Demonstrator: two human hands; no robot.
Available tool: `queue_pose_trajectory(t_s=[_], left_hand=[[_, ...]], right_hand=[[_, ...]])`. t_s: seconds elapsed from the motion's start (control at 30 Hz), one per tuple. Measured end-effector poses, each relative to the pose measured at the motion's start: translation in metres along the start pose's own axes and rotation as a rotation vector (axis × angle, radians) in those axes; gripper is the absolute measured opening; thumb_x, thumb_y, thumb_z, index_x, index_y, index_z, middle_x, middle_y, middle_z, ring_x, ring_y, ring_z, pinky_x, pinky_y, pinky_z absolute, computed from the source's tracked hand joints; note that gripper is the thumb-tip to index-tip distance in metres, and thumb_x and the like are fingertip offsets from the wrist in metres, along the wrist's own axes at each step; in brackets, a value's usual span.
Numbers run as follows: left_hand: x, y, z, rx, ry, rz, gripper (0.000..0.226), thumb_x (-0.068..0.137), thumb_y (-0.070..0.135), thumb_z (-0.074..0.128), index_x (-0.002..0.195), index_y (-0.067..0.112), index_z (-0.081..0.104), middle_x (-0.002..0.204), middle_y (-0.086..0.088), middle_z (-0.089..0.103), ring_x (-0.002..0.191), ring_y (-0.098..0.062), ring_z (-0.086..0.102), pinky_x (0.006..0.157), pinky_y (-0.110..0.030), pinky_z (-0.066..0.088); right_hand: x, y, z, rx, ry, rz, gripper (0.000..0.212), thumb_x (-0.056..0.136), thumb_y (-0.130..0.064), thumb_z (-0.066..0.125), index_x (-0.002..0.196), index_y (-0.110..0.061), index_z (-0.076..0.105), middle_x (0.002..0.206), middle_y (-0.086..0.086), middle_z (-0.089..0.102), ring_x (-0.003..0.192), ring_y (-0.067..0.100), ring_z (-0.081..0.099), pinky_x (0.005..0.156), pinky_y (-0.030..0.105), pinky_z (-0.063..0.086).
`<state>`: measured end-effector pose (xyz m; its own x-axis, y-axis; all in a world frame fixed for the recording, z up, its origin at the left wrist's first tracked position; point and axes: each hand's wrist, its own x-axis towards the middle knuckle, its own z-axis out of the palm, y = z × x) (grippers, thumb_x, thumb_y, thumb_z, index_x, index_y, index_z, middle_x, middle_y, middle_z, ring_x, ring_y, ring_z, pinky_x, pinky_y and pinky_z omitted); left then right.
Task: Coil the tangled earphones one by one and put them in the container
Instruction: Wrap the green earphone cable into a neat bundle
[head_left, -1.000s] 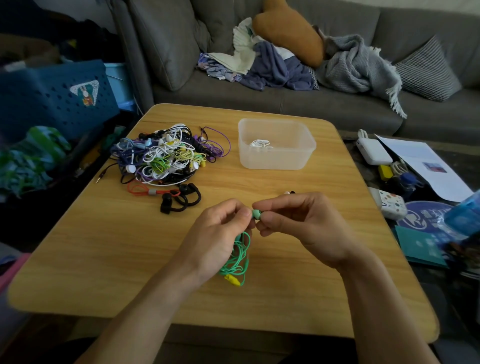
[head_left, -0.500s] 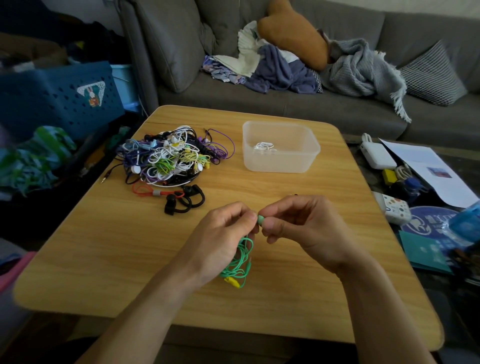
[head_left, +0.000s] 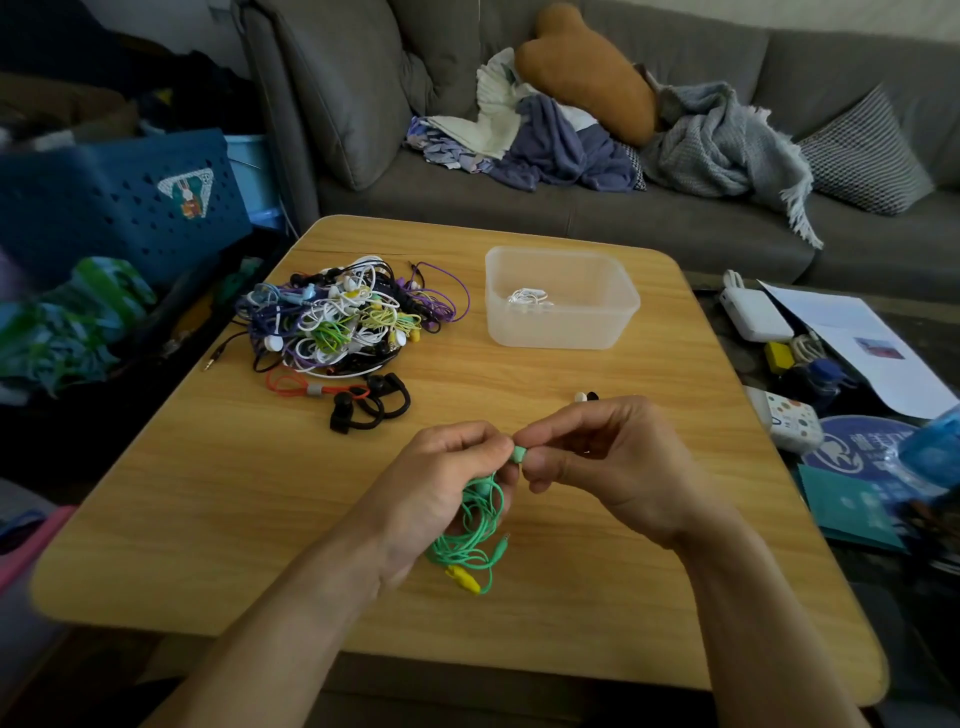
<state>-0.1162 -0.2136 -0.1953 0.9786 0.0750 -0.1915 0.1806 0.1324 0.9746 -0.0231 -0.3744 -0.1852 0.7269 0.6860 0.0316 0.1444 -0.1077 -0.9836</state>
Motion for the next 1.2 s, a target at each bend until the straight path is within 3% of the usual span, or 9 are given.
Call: queue_pose_trajectory(t_s=[0.2,0.3,0.43,0.53,0.7,0.83,1.03,1.2], left_hand=[[-0.002,0.001,-0.002,0.346,0.062,0.181,0.030,0.100,0.025,0.050,0.078,0.008,0.061,0.066,0.002,0.060,0.060,-0.007,0.053,0.058,-0.020,0.041],[-0.002,0.001,-0.004,0.512,0.137,0.296,0.025,0.099,0.022,0.053,0.078,0.014,0.065,0.063,0.006,0.062,0.057,-0.002,0.057,0.055,-0.015,0.042],[0.002,-0.006,-0.007,0.633,0.211,0.380,0.022,0.098,0.022,0.055,0.078,0.020,0.065,0.063,0.000,0.062,0.060,-0.017,0.059,0.057,-0.036,0.047],[0.001,-0.007,-0.006,0.636,0.226,0.340,0.023,0.097,0.024,0.054,0.077,0.023,0.065,0.063,-0.002,0.063,0.060,-0.017,0.059,0.059,-0.040,0.046],[0.000,-0.003,-0.004,0.507,0.210,0.216,0.028,0.098,0.023,0.053,0.072,0.025,0.066,0.061,0.010,0.061,0.056,-0.002,0.054,0.055,-0.019,0.041],[-0.001,0.000,-0.004,0.321,0.163,0.090,0.032,0.099,0.021,0.051,0.071,0.017,0.065,0.060,0.004,0.060,0.052,-0.005,0.053,0.054,-0.019,0.040],[-0.002,0.005,-0.004,0.469,0.147,0.183,0.027,0.099,0.023,0.051,0.077,0.015,0.065,0.063,0.005,0.061,0.057,-0.004,0.055,0.055,-0.018,0.042],[-0.002,0.005,-0.005,0.353,0.166,0.172,0.027,0.099,0.022,0.051,0.076,0.016,0.065,0.062,0.006,0.061,0.057,-0.005,0.057,0.056,-0.017,0.042]], right_hand=[[0.000,0.000,0.004,0.056,0.030,0.003,0.018,0.070,-0.009,0.078,0.088,-0.004,0.077,0.075,0.019,0.073,0.063,0.022,0.066,0.070,0.031,0.059],[0.002,0.002,0.011,0.152,0.047,0.015,0.014,0.068,-0.010,0.077,0.082,-0.008,0.078,0.070,0.014,0.072,0.061,0.020,0.064,0.066,0.028,0.057],[0.006,0.007,0.017,0.297,0.037,0.095,0.014,0.066,-0.012,0.077,0.080,-0.009,0.079,0.072,0.012,0.071,0.063,0.021,0.064,0.066,0.027,0.055],[0.006,0.006,0.016,0.210,0.048,0.098,0.015,0.066,-0.013,0.078,0.080,-0.013,0.078,0.074,0.011,0.073,0.063,0.019,0.066,0.067,0.026,0.056],[0.004,0.004,0.012,0.099,0.032,0.061,0.018,0.067,-0.013,0.079,0.085,-0.015,0.077,0.075,0.011,0.075,0.066,0.018,0.069,0.072,0.027,0.058],[0.003,0.004,0.012,0.038,0.016,0.050,0.019,0.075,0.001,0.078,0.089,-0.012,0.077,0.079,0.015,0.075,0.067,0.019,0.069,0.072,0.027,0.058],[0.001,-0.001,0.012,0.117,0.031,0.023,0.019,0.069,-0.012,0.077,0.088,-0.012,0.078,0.077,0.012,0.075,0.066,0.019,0.068,0.071,0.027,0.058],[0.001,0.000,0.013,0.170,0.041,-0.003,0.019,0.074,-0.012,0.074,0.093,-0.009,0.077,0.080,0.013,0.075,0.068,0.021,0.069,0.071,0.027,0.057]])
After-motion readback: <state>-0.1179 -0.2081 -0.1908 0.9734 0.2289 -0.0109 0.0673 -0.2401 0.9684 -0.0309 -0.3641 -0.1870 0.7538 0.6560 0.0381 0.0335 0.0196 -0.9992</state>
